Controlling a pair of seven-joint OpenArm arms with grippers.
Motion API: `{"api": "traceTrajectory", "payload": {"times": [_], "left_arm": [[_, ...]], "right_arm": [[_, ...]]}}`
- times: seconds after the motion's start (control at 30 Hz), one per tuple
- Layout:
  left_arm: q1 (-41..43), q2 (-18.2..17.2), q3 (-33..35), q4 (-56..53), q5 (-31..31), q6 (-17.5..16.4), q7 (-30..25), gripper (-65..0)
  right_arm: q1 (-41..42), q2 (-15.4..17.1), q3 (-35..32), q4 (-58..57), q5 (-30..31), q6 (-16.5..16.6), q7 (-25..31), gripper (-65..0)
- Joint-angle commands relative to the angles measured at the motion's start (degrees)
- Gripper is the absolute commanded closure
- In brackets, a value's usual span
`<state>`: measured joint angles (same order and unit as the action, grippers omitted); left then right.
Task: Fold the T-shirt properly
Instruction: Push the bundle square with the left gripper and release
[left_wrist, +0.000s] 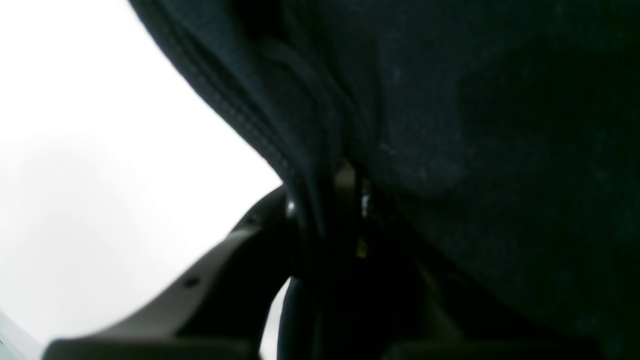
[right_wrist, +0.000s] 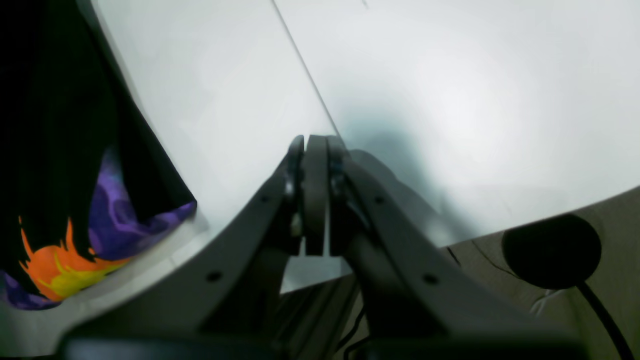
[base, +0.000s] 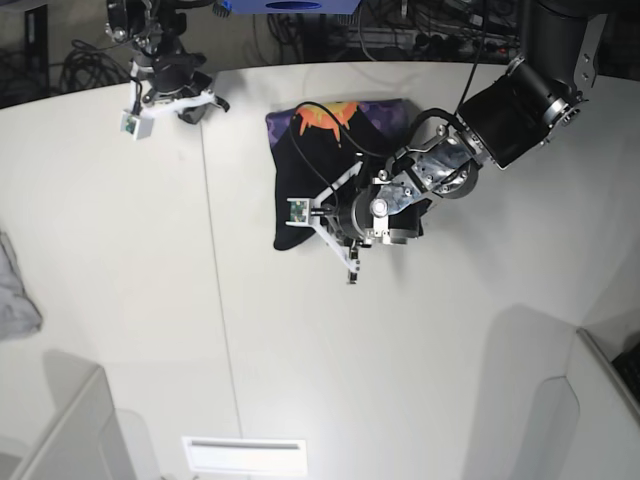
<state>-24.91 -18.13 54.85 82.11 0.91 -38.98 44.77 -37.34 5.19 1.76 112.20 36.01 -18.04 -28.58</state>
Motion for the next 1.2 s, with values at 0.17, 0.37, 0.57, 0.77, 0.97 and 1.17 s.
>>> {"api": "traceTrajectory", "payload": {"times": [0.17,0.37,0.57,0.77,0.97,1.17], "left_arm": [[0.2,1.0,0.8,-0.6,0.2,-1.0,1.5,0.0],[0.1,1.4,0.8,-0.6,0.2,-1.0,1.5,0.0],[-0.1,1.2,0.8,-0.6,0.2,-1.0,1.8,0.0],[-0.3,1.3,0.7,-0.6,0.2,-1.0,2.0,0.0],[-1.9,1.3,0.8,-0.6,0.2,-1.0,2.0,-18.9],[-3.9,1.4,2.0,-0.5,0.2,-1.0,2.0,-41.0]], "right_arm": [[-0.2,0.3,0.2,0.9,0.2,0.3,0.8,0.0],[-0.2,0.3,0.2,0.9,0.2,0.3,0.8,0.0],[-0.2,0.3,0.1,0.9,0.2,0.3,0.8,0.0],[-0.2,0.3,0.1,0.9,0.2,0.3,0.8,0.0],[-0.2,0.3,0.1,0.9,0.2,0.3,0.8,0.0],[-0.2,0.3,0.1,0.9,0.2,0.3,0.8,0.0]]}}
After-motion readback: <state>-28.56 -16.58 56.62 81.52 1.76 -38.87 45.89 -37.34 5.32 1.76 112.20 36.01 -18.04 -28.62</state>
